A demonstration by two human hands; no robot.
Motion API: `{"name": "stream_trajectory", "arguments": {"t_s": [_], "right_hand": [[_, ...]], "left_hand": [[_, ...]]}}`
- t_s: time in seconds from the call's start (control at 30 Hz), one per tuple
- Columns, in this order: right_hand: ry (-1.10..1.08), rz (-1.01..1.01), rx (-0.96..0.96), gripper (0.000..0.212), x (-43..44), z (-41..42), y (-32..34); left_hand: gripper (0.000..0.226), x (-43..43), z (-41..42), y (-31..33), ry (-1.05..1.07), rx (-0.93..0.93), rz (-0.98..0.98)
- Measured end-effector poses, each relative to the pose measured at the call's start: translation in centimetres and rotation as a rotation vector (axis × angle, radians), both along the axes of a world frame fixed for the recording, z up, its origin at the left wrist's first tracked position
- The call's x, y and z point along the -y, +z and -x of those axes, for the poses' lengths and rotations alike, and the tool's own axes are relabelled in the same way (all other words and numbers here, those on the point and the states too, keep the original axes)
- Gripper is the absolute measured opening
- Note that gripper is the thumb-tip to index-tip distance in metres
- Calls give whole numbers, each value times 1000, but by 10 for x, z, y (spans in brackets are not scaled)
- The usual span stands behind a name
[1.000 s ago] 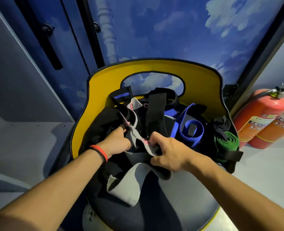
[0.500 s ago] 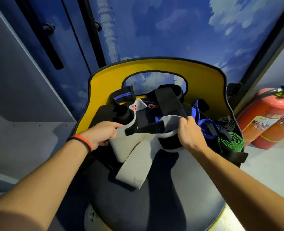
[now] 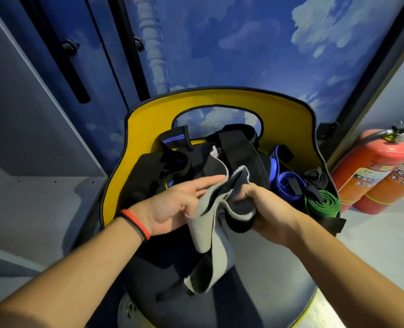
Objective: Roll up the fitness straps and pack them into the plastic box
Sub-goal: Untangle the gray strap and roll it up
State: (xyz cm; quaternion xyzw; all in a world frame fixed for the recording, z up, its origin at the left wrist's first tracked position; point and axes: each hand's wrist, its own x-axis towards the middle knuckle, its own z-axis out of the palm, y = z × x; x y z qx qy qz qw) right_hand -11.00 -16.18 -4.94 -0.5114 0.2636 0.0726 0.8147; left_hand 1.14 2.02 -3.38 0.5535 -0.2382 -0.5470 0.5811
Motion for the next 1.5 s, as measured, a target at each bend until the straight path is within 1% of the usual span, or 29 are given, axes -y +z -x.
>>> {"name": "stream_trajectory", "arguments": {"t_s": [0.03, 0.07, 0.1, 0.17, 0.2, 0.23, 0.3, 0.37, 0.43, 0.5, 0.53, 0.6, 0.7, 0.77, 0.8, 0.83, 0.87, 0.9, 0.93, 1.0, 1.03, 1.1, 1.17, 1.23, 1.3, 1.4, 1.43, 1.5], "right_hand": [[6, -48, 21, 41, 2, 4, -1], [20, -105, 40, 44, 5, 8, -1], [41, -132, 55, 54, 7, 11, -1], [34, -94, 55, 80, 10, 17, -5], [-11, -62, 40, 89, 9, 18, -6], [-56, -14, 28, 92, 7, 19, -7], [-142, 126, 17, 82, 2, 21, -5], [-173, 305, 45, 68, -5, 23, -1], [-116, 496, 97, 62, -10, 24, 3], [-31, 626, 125, 59, -15, 25, 5], [2, 670, 142, 58, -16, 26, 7], [80, 754, 179, 60, -13, 30, 12], [186, 791, 227, 68, -8, 41, 19], [170, 753, 209, 68, -4, 45, 17], [147, 735, 192, 62, -1, 45, 13], [120, 738, 174, 52, 1, 43, 10], [108, 769, 160, 42, 3, 41, 8], [121, 822, 152, 38, 5, 36, 7], [164, 897, 154, 41, 6, 31, 8], [337, 1085, 143, 50, 4, 16, 8], [437, 1160, 120, 51, 2, 6, 6], [590, 1224, 41, 49, -3, -12, -1], [643, 1231, -42, 50, -2, -28, -8], [623, 1264, -96, 54, 6, -40, -15], [537, 1308, -146, 55, 17, -47, -16], [379, 1297, -169, 58, 35, -47, -11], [341, 1297, -166, 58, 40, -46, -10], [259, 1285, -183, 50, 48, -48, -11]], "left_hand": [[99, 0, 4, -1, -36, 16, 5], [97, 1, 7, -3, -64, 31, 13], [94, 1, 11, -4, -82, 31, 20], [87, 4, 18, -10, -112, 21, 34], [84, 6, 22, -11, -117, 19, 27], [81, 8, 25, -12, -112, 28, 10], [65, 11, 30, -9, -79, 89, -27], [44, 18, 36, 0, 70, 151, -62], [50, 28, 37, 2, 337, 110, -81], [51, 35, 34, 0, 552, 42, -125], [49, 36, 29, -3, 612, 38, -179], [39, 33, 16, -10, 670, 81, -293], [16, 21, 1, -15, 710, 89, -341], [18, 14, -4, -15, 713, 112, -347], [20, 10, -8, -16, 694, 149, -355], [20, 7, -11, -16, 653, 190, -362], [18, 5, -12, -13, 588, 233, -369], [13, 2, -11, -10, 521, 277, -374], [10, 2, -10, -6, 467, 332, -384], [17, 3, -8, -4, 403, 446, -397], [20, 5, -8, -4, 397, 498, -401], [20, 8, -7, -4, 394, 538, -417], [18, 8, -8, -4, 357, 543, -445], [24, 3, -14, -2, 281, 515, -467], [25, -4, -23, 3, 256, 485, -485], [15, -13, -38, 23, 430, 446, -466], [17, -17, -42, 30, 490, 427, -456], [29, -24, -52, 34, 573, 409, -432]]}}
